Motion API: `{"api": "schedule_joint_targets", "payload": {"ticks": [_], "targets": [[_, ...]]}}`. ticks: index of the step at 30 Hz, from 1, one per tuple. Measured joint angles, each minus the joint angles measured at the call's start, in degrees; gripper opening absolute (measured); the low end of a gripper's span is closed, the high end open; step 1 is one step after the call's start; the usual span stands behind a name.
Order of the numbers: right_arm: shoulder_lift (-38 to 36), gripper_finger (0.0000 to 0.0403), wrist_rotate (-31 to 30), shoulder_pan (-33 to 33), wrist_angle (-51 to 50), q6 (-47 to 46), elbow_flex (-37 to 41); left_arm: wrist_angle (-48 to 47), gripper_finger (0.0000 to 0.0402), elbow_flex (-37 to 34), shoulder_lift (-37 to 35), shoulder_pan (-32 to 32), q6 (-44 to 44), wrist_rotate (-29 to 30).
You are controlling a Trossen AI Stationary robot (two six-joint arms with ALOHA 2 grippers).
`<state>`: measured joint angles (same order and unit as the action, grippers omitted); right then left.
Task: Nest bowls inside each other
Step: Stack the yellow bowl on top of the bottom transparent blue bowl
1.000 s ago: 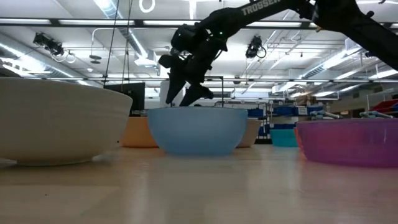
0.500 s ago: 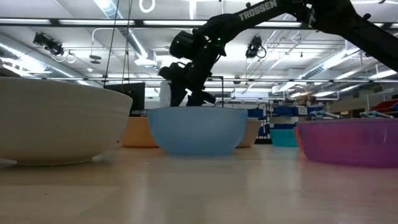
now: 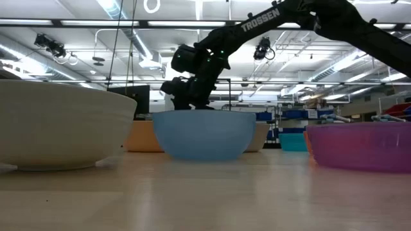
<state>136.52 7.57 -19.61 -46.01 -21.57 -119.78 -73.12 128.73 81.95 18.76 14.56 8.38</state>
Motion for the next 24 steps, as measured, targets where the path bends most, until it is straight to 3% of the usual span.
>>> {"api": "schedule_joint_targets", "payload": {"ticks": [4,8,10,15,21,24], "targets": [[0.21,0.0142,0.92,-0.01,-0.23,0.68,-0.01,0.05,0.0141,0.0,0.0,0.0,0.02,0.0],[0.21,0.0042,1.68,-0.34,0.49,0.74,-0.01,0.04,0.0141,0.0,0.0,0.0,0.09,0.0],[0.21,0.0012,4.01,-0.65,1.69,1.53,-0.02,0.04,0.0141,0.0,0.0,0.0,0.09,0.0],[0.27,0.0003,4.04,-1.09,1.37,1.08,-3.52,0.04,0.0141,0.0,0.0,-0.02,0.09,0.0],[-0.39,0.0001,5.67,-1.33,-2.12,3.53,-15.42,0.04,0.0141,0.0,0.0,-0.01,-0.81,0.02],[-5.81,0.0001,10.3,-1.0,-3.62,3.43,-11.89,0.05,0.0141,-0.01,0.0,0.0,-0.89,0.1]]}}
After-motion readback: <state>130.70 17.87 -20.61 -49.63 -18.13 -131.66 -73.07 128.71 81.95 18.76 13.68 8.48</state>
